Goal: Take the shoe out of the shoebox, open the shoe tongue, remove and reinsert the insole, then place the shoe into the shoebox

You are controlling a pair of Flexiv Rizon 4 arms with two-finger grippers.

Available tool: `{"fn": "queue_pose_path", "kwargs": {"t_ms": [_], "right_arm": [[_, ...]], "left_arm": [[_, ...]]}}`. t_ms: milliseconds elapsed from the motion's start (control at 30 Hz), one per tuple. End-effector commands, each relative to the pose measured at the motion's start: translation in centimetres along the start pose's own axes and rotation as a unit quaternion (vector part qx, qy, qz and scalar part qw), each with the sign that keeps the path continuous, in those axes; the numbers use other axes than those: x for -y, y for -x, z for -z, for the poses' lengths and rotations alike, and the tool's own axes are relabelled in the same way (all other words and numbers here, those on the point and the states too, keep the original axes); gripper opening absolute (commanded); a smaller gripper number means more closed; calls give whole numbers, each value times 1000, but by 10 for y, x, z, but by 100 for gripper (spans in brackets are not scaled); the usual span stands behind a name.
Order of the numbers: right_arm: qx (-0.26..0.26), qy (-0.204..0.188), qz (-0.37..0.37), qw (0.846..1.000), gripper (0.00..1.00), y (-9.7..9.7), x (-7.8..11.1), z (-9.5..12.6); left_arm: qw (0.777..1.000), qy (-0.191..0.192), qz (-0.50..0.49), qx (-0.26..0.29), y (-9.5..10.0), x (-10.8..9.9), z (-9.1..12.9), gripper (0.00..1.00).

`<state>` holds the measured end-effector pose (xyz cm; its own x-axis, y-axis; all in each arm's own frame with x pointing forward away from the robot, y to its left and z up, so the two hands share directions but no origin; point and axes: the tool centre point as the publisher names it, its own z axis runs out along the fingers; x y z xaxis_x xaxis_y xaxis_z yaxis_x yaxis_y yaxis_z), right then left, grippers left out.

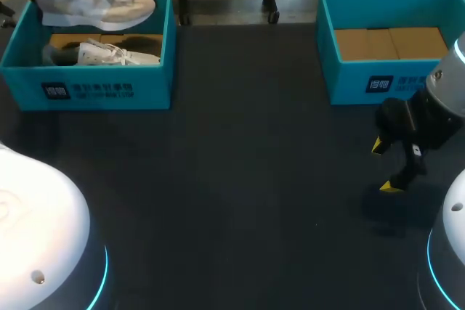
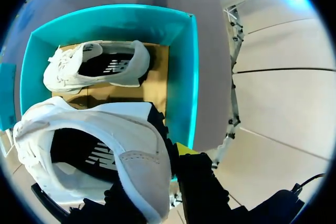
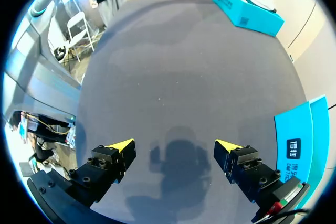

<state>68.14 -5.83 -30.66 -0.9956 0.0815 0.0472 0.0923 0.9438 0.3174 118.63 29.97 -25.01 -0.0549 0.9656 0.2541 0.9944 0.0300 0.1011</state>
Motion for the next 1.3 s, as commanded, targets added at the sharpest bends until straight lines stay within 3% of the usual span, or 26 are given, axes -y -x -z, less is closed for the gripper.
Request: {"fn": "queue_pose_path", "kwargs": {"t_ms": [33, 200, 367, 633, 1300], "right_arm": [[1, -1, 0, 1000, 100, -1, 0, -1], [1, -1, 0, 1000, 100, -1, 0, -1], [1, -1, 0, 1000, 100, -1, 0, -1], [1, -1, 0, 1000, 100, -1, 0, -1], [1, -1, 0, 1000, 100, -1, 0, -1]], "left_arm": [[1000, -4, -1, 0, -1, -4, 1, 0], [1000, 3, 3, -6, 1, -4, -1, 0], [1000, -16, -1, -4, 7, -7, -23, 0], [1000, -24, -3, -3, 9, -7, -40, 0], [999, -34, -2, -1, 21, -12, -66, 0]]}}
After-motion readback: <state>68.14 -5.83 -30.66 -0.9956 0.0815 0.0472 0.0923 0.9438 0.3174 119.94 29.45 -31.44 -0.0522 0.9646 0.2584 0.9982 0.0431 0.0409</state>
